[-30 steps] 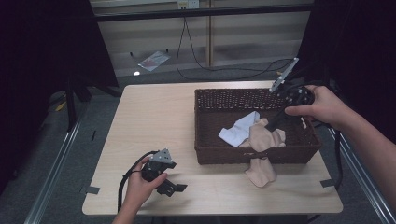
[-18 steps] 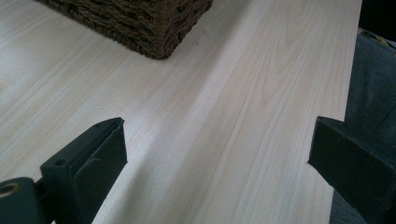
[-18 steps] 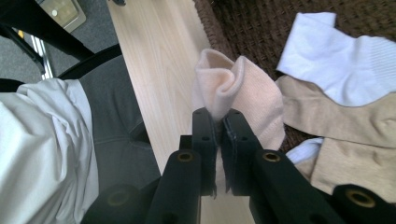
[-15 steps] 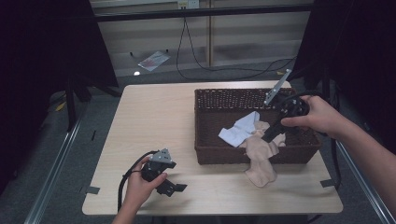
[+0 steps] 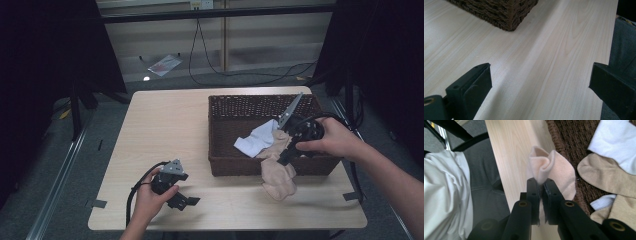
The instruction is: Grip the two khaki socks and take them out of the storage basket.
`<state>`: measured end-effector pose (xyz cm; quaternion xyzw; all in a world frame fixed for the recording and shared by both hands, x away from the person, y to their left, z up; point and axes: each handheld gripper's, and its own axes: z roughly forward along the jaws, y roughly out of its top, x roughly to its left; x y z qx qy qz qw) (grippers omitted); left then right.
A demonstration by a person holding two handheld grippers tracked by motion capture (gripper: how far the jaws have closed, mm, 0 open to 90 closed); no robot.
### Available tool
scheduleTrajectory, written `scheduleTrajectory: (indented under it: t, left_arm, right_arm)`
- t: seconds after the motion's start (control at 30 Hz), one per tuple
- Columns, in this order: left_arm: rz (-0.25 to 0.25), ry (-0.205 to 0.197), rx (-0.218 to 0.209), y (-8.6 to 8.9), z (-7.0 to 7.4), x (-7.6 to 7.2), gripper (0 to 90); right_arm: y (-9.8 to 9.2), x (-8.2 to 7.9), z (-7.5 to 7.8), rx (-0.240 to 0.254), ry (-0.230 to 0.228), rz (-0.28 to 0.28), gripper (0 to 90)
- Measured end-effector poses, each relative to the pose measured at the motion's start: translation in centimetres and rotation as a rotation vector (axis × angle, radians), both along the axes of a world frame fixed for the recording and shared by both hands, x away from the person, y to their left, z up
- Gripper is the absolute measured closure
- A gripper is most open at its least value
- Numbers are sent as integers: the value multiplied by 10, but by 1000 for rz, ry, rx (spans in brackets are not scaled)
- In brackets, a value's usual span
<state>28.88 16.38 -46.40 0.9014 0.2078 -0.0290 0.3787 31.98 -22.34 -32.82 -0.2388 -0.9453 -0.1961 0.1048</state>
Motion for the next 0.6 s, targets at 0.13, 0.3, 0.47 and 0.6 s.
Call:
scheduleTrajectory:
  t: [0.13, 0.3, 0.47, 0.6]
  left_arm:
    - [-7, -2, 4, 1, 1, 0, 39]
    - [-5, -2, -3, 1, 1, -1, 39]
    - [2, -4, 2, 2, 2, -2, 39]
    - [-1, -4, 5, 4, 2, -2, 39]
  right_arm:
    - [4, -3, -11, -17, -5, 6, 845]
    - [10, -4, -26, -38, 1, 16, 844]
    - [17, -5, -38, -50, -4, 25, 785]
    - [20, -4, -40, -40, -17, 21, 602]
